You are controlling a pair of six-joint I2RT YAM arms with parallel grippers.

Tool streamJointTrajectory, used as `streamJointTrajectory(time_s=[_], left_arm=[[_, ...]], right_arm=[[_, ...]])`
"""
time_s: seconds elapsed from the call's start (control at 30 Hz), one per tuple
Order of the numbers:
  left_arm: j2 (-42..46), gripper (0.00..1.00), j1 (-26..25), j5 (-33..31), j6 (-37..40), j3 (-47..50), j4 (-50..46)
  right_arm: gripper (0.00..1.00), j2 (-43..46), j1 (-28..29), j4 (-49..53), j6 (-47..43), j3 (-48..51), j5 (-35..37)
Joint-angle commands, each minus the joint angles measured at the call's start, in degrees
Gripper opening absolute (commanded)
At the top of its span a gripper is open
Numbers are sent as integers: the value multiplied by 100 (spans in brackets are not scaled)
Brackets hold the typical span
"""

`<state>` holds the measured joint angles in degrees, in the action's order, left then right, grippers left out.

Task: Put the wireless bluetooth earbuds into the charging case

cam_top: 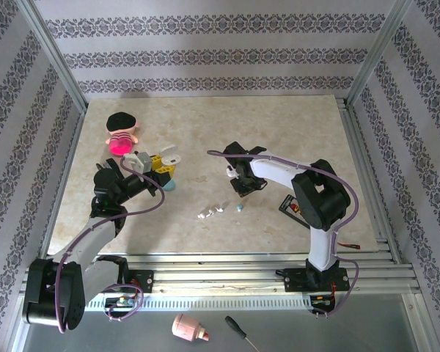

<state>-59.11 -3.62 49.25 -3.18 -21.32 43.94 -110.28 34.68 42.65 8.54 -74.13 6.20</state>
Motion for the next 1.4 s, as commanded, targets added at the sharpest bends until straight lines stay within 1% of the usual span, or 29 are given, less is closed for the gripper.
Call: streamJointTrajectory(time_s=[0.0,0.17,0.23,0.33,0.57,0.87,0.93,0.97,1.07,1.13,1.17,1.23,1.37], left_arm=[[-30,23,72,120,37,-14,254],[-48,23,75,94,19,-13,322],[-45,23,77,78,2,-5,343],[-49,23,72,80,-14,-4,334],[-55,23,72,81,-1,-12,334],[14,23,73,57,24,5,281],[7,23,72,54,22,5,272],[5,23,74,51,33,5,269],[-4,23,79,57,45,5,263],[-19,23,76,55,46,-4,261],[-28,23,76,53,45,-3,264],[-47,23,74,64,23,-6,297],[-48,23,73,73,14,5,325]], right_arm=[[33,183,45,232,52,-55,196],[34,229,221,292,770,-231,762],[35,209,270,263,1049,-193,788],[36,119,314,247,1229,-104,803],[34,-57,215,263,1234,8,1065],[33,96,-26,331,1108,87,1331],[33,197,-40,268,1032,117,1241],[33,265,-35,180,967,142,1083],[35,477,28,-138,861,264,369],[39,546,50,-300,867,319,-106],[40,552,50,-378,901,349,-229],[42,489,61,-385,928,340,-305],[43,313,45,-341,931,320,-103]])
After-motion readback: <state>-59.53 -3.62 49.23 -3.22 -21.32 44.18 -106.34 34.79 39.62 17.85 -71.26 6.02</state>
